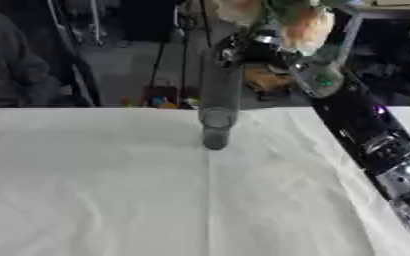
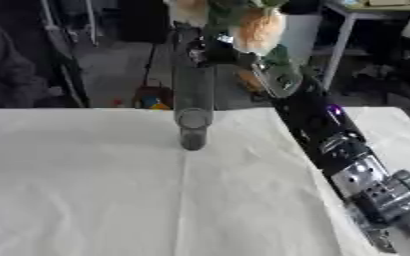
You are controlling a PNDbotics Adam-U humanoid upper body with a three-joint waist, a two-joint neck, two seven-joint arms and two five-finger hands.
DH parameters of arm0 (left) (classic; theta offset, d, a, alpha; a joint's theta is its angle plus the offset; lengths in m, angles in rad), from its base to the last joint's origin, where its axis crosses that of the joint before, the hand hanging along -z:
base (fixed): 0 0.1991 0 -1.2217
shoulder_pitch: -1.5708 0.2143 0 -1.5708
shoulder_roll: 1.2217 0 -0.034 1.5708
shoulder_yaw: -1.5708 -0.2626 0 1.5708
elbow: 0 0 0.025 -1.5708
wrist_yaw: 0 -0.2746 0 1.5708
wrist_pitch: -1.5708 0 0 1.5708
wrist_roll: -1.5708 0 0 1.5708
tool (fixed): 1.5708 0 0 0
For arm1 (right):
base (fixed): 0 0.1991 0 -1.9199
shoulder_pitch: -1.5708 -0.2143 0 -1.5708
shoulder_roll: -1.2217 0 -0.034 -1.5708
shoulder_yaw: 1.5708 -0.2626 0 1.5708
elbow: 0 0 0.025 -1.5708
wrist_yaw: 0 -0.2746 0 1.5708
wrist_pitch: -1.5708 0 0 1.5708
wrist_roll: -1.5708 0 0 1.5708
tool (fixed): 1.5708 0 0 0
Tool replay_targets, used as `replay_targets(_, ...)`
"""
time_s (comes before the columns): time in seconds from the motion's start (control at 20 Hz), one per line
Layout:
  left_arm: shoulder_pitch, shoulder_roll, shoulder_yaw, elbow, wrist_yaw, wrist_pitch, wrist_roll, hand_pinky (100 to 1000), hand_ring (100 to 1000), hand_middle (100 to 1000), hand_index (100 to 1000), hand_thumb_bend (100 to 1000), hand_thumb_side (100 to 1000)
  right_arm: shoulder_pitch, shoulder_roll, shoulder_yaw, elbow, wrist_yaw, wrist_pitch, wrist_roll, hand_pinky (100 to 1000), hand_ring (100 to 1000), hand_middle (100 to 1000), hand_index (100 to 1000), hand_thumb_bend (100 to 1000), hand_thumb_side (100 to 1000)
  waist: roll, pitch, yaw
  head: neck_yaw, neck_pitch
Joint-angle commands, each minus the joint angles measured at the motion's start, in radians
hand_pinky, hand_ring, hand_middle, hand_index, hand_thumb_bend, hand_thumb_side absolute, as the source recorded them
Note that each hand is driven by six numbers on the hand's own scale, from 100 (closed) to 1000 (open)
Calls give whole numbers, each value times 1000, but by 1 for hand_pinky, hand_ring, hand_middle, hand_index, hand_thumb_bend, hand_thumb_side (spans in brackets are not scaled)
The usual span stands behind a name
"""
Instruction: Arrange flowers into the vase.
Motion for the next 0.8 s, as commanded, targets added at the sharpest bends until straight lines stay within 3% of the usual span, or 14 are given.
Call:
replay_targets(0.05,-6,31,14,-11,-2,1,2,682,672,738,573,976,739,-15,-30,-8,-22,-9,-8,-13,1000,776,732,889,100,483,3,-12,0,3,3)
replay_targets(0.8,-3,31,15,-10,3,1,3,683,670,737,571,977,739,-14,-31,-7,-18,-2,-17,-22,1000,788,736,880,100,464,0,-15,-2,5,4)
